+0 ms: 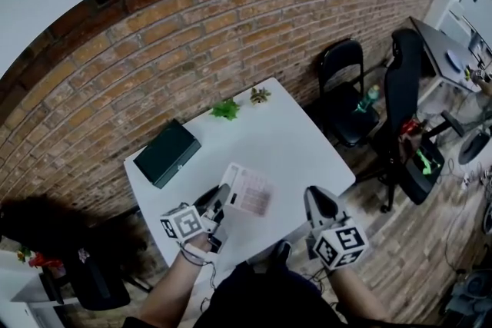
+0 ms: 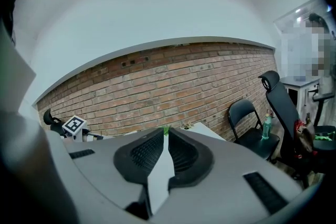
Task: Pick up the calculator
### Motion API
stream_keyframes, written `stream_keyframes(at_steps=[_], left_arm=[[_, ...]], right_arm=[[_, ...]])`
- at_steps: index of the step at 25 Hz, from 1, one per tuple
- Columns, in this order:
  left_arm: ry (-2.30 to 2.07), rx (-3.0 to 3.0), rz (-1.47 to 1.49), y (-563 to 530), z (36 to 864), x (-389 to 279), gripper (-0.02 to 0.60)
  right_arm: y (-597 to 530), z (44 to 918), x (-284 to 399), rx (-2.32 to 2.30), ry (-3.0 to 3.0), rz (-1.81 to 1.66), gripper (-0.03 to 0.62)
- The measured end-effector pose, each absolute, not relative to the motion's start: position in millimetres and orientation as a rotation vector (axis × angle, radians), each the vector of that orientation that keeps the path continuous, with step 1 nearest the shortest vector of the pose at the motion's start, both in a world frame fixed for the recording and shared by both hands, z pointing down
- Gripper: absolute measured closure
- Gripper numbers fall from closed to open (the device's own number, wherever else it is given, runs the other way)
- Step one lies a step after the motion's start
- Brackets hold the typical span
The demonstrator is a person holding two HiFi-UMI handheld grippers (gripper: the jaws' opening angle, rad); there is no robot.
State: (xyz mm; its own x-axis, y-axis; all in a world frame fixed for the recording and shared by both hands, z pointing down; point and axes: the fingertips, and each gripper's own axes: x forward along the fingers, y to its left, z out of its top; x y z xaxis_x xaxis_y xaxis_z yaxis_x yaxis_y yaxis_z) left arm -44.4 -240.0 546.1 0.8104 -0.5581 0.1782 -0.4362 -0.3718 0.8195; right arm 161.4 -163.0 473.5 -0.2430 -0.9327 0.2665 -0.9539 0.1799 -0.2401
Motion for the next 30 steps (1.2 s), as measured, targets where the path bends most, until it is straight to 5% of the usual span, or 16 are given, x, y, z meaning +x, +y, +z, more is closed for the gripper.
stream_keyframes(at_steps=[30], left_arm=[[-0.662,2.174,-0.443,-251,393,-23,0.533]], right_arm=[[-185,397,215,1.978,-2.377,0.179,0.563]])
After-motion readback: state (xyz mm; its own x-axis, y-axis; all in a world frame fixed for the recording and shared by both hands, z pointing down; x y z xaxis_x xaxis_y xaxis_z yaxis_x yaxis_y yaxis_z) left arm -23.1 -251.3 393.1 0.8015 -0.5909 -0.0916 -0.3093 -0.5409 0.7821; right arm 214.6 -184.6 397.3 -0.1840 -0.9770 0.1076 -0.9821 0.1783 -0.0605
